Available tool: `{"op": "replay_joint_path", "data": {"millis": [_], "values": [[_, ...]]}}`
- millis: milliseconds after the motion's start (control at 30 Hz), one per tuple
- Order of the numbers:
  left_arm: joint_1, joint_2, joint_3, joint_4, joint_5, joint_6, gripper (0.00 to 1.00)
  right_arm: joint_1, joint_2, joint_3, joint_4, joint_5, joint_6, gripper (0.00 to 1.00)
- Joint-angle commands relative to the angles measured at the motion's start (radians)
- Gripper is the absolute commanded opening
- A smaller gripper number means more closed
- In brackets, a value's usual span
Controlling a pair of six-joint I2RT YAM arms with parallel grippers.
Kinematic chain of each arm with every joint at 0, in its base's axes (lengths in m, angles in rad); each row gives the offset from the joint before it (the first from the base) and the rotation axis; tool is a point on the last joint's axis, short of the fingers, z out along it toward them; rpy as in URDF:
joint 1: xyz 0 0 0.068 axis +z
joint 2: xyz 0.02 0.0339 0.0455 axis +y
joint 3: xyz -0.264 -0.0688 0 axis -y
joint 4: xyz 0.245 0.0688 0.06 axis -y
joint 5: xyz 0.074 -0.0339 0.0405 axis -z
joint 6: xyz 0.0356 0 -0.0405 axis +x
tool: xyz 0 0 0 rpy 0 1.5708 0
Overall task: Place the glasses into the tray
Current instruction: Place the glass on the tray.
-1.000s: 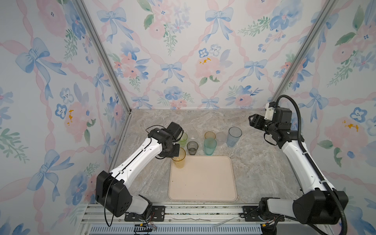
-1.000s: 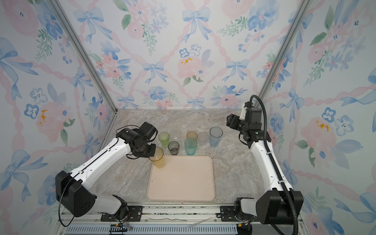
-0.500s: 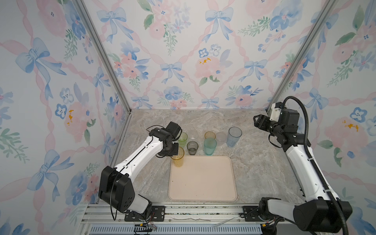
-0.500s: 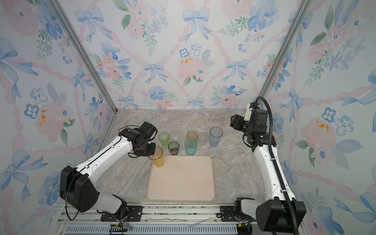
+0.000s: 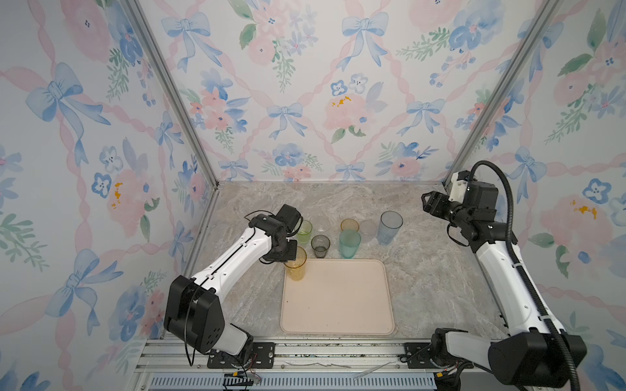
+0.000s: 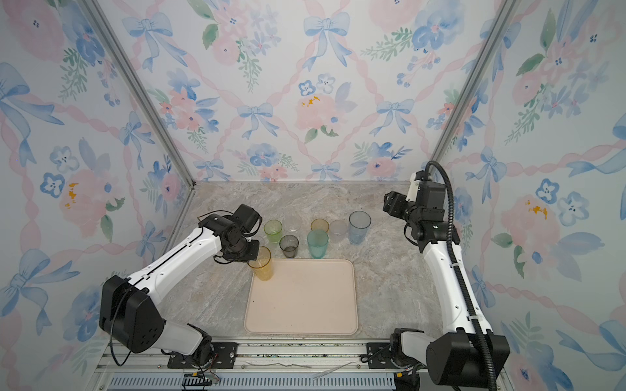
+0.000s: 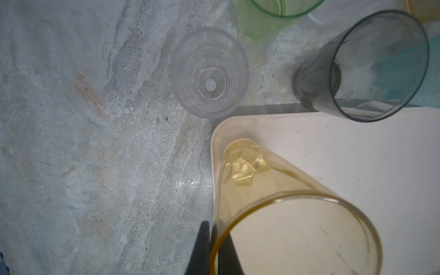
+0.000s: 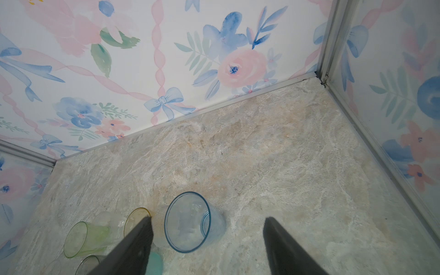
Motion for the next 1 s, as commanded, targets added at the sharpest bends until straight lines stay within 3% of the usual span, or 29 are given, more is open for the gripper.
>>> {"op": "replay_joint_path", "data": {"millis": [0, 567, 967], "values": [[0.002, 0.006, -0.012, 0.019, 0.008, 0.016, 0.0, -0.006, -0.02, -0.008, -0.027, -0.006, -0.007, 0.76], [0.005, 0.032, -0.011, 0.031, 0.004, 0.027, 0.0, -0.004, -0.017, 0.005, -0.041, -0.008, -0.015, 0.76], [0.007, 0.028, 0.016, 0.029, -0.003, 0.027, 0.18, -0.004, 0.0, 0.013, -0.039, -0.023, -0.013, 0.76]]}}
